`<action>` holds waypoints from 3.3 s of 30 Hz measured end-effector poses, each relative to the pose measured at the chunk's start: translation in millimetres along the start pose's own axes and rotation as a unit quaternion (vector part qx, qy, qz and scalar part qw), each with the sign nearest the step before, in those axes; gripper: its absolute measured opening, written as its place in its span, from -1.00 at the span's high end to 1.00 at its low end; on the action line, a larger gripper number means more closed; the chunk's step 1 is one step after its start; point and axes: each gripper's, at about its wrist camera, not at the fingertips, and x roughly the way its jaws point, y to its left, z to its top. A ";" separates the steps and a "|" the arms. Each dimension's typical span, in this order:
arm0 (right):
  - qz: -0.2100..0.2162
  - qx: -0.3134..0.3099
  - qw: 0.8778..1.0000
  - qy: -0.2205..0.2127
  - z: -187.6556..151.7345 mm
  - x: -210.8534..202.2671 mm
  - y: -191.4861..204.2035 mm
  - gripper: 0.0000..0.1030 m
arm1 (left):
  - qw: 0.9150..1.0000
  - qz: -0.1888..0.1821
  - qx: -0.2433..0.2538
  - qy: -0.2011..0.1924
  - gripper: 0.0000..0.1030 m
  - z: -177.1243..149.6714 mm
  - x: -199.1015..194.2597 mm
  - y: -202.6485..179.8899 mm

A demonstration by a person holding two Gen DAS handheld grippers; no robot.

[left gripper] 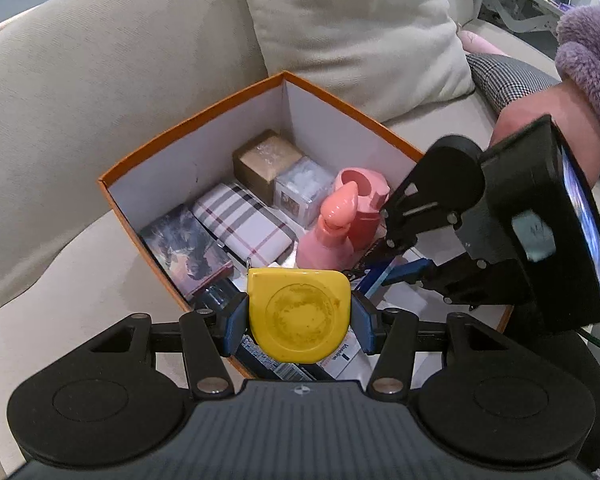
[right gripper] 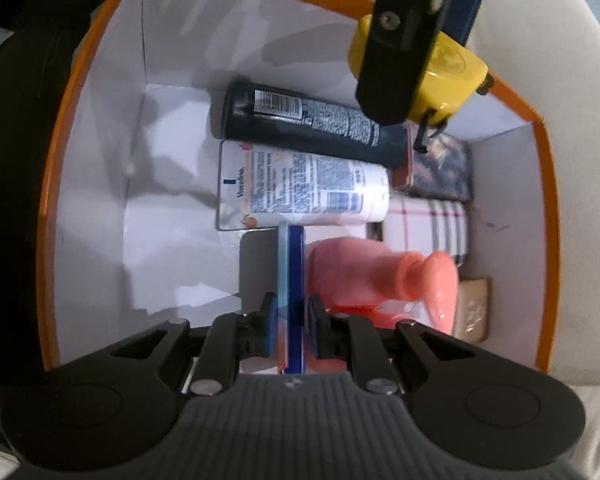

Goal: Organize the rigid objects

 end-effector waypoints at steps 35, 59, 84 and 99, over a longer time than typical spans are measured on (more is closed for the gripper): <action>0.024 0.365 0.928 -0.072 -53.6 -66.5 -46.3 0.60 | 0.975 -0.083 -0.109 0.177 -0.19 11.9 80.7 -44.9; -0.001 0.393 0.918 -0.056 -54.8 -64.3 -36.6 0.44 | 0.953 -0.040 -0.217 0.208 -0.44 -2.7 104.5 -47.1; -0.110 0.619 0.762 -0.158 47.7 -173.0 -9.3 -0.04 | 0.922 0.271 -0.159 -0.226 -0.70 -89.6 -174.3 -32.0; -0.243 0.655 0.690 -0.189 120.1 -188.6 85.7 -0.86 | 0.899 0.278 -0.240 -0.238 -1.00 -160.5 -172.4 -26.8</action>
